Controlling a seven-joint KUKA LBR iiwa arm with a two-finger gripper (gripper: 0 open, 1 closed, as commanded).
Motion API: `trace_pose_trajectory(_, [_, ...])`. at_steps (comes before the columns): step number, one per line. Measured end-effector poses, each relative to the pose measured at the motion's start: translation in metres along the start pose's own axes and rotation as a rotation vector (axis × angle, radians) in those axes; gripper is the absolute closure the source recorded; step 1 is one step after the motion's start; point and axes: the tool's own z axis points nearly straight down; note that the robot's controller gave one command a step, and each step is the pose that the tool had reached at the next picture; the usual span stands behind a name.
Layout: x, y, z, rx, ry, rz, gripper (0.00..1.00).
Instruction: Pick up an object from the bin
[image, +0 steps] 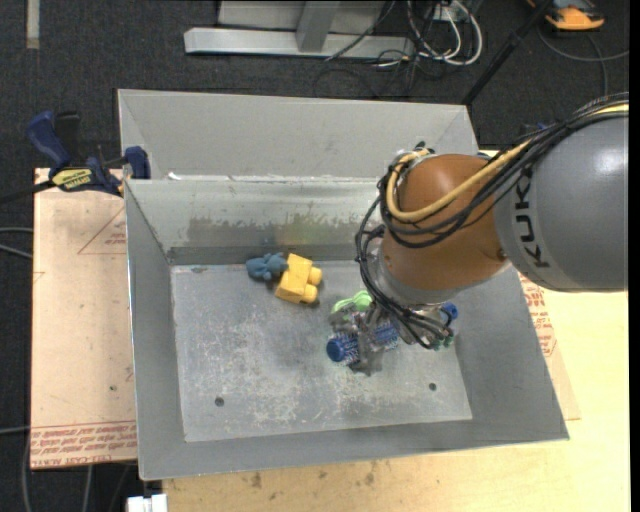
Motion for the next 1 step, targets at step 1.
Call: trace_pose_trajectory(1, [-0.0006, 0.0005, -0.0638, 0.000, 0.001, -0.008, 1.00])
